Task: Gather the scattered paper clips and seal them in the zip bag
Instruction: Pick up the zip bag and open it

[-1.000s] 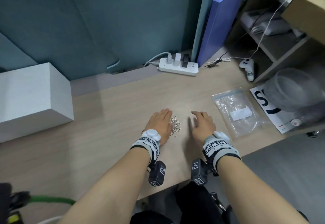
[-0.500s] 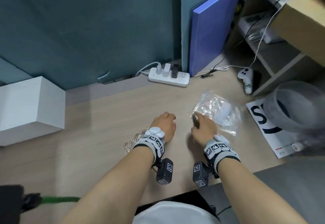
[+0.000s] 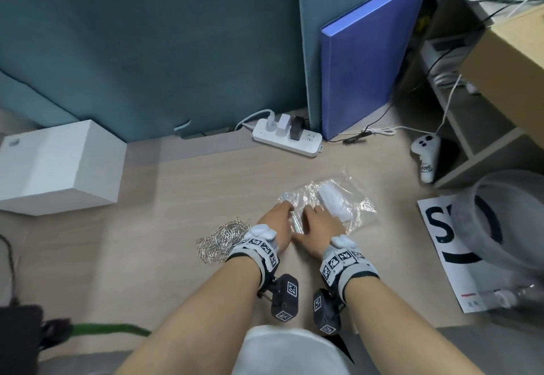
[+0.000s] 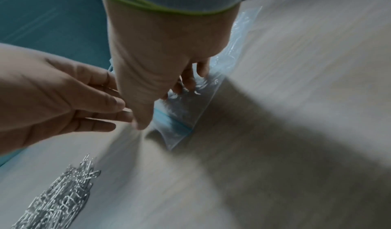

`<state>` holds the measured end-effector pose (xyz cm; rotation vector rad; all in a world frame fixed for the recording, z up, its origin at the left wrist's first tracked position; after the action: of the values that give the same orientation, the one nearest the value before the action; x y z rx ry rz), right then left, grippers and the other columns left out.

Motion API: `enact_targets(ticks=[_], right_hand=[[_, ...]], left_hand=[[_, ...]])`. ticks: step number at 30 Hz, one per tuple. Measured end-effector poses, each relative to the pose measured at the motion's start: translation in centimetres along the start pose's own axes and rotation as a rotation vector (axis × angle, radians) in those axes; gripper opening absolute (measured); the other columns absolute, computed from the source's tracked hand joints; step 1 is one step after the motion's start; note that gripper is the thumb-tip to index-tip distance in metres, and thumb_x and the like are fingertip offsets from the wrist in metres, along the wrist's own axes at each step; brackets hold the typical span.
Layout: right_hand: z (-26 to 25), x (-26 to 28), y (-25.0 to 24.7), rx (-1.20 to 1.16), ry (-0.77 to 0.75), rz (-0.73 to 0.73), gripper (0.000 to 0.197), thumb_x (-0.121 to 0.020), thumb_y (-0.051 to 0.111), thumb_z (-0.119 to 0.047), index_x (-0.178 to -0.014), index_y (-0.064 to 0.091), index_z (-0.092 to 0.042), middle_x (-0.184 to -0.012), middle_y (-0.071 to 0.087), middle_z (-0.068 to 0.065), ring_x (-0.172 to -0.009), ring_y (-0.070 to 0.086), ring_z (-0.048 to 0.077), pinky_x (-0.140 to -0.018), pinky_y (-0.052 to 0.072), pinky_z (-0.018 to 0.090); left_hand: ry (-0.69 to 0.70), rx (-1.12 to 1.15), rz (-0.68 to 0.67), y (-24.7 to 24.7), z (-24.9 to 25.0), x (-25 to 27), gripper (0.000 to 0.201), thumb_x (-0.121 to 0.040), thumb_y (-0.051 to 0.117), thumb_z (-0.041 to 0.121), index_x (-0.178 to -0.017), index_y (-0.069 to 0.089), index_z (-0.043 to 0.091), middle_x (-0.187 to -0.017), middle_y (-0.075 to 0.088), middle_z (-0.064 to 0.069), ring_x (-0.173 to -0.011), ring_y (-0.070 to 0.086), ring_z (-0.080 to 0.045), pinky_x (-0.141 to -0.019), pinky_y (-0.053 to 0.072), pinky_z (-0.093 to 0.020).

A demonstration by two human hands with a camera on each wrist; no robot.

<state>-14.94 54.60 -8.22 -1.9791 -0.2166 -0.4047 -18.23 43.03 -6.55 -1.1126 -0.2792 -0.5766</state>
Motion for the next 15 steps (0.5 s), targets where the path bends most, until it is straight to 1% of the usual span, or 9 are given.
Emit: enact_targets(ticks=[1,3,5,7,9,11,13,15], right_hand=[[0.0,-0.1,0.2,-0.004,-0.017,-0.022,0.036,-0.088,0.065,-0.055,-0.104,0.051,-0.026,-0.103,0.060,0.000,-0.086,0.060,0.022,-0.078,0.055,0.040],[0.1,-0.6,0.4,-0.029,-0.029,-0.035,0.023,-0.096,0.061,-0.042,-0.108,0.055,-0.024,-0.108,0.061,0.001,-0.091,0.062,0.023,-0.082,0.056,0.041],[0.1,-0.7,0.5,-0.052,-0.028,-0.036,0.011,-0.100,0.054,-0.034,-0.104,0.058,-0.025,-0.108,0.062,0.002,-0.088,0.062,0.022,-0.083,0.057,0.041],[0.4,-0.8,0.7,-0.065,-0.011,-0.036,0.012,-0.100,0.053,-0.036,-0.099,0.058,-0.025,-0.106,0.062,0.002,-0.087,0.062,0.022,-0.083,0.057,0.042],[0.5,-0.8,0.9,-0.075,0.016,-0.033,0.025,-0.093,0.060,-0.049,-0.096,0.056,-0.024,-0.102,0.058,0.000,-0.086,0.061,0.022,-0.080,0.055,0.041],[0.4,-0.7,1.1,-0.057,0.031,-0.039,0.038,-0.088,0.064,-0.060,-0.099,0.055,-0.025,-0.102,0.055,-0.001,-0.089,0.060,0.022,-0.079,0.055,0.040],[0.2,-0.8,1.4,-0.008,0.030,-0.050,0.036,-0.089,0.066,-0.056,-0.104,0.057,-0.025,-0.108,0.056,0.001,-0.096,0.061,0.024,-0.083,0.055,0.041],[-0.1,-1.0,1.6,0.000,0.007,-0.044,0.024,-0.093,0.064,-0.046,-0.105,0.060,-0.025,-0.112,0.059,0.003,-0.100,0.062,0.026,-0.086,0.055,0.040]], left_hand=[[-0.009,0.002,0.000,-0.1,0.1,0.0,0.036,-0.098,0.048,0.005,-0.130,0.051,0.022,-0.129,0.061,-0.001,-0.106,0.064,-0.019,-0.094,0.054,-0.037],[-0.034,-0.001,0.021,-0.4,-0.1,0.0,0.038,-0.097,0.047,0.005,-0.129,0.052,0.024,-0.129,0.058,0.000,-0.100,0.064,-0.020,-0.091,0.055,-0.037],[-0.070,-0.017,0.044,-0.5,-0.4,0.0,0.034,-0.097,0.046,0.008,-0.126,0.052,0.026,-0.128,0.053,0.001,-0.090,0.063,-0.020,-0.085,0.054,-0.036],[-0.094,-0.039,0.057,-0.4,-0.4,0.0,0.025,-0.099,0.045,0.012,-0.118,0.054,0.025,-0.124,0.050,0.000,-0.081,0.060,-0.019,-0.080,0.053,-0.036],[-0.118,-0.050,0.067,-0.3,-0.5,0.2,0.018,-0.098,0.046,0.012,-0.108,0.054,0.024,-0.118,0.050,-0.001,-0.076,0.058,-0.018,-0.079,0.053,-0.036],[-0.143,-0.053,0.049,0.1,-0.8,0.2,0.016,-0.096,0.048,0.010,-0.102,0.054,0.023,-0.113,0.051,-0.002,-0.078,0.059,-0.020,-0.081,0.054,-0.037],[-0.154,-0.062,0.017,0.7,-1.1,0.4,0.017,-0.095,0.048,0.009,-0.101,0.058,0.022,-0.112,0.052,-0.002,-0.083,0.061,-0.022,-0.081,0.052,-0.034],[-0.156,-0.069,-0.006,1.0,-1.4,0.4,0.022,-0.093,0.048,0.007,-0.099,0.062,0.023,-0.112,0.053,-0.003,-0.086,0.061,-0.023,-0.082,0.051,-0.033]])
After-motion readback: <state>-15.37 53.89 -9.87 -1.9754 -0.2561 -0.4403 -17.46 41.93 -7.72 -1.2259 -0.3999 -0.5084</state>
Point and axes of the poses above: each hand's wrist, its own x-axis away from the middle knuckle, its own y-axis out of the palm, z = x × y, the point moved 9 cm from there along -x, towards the middle knuckle
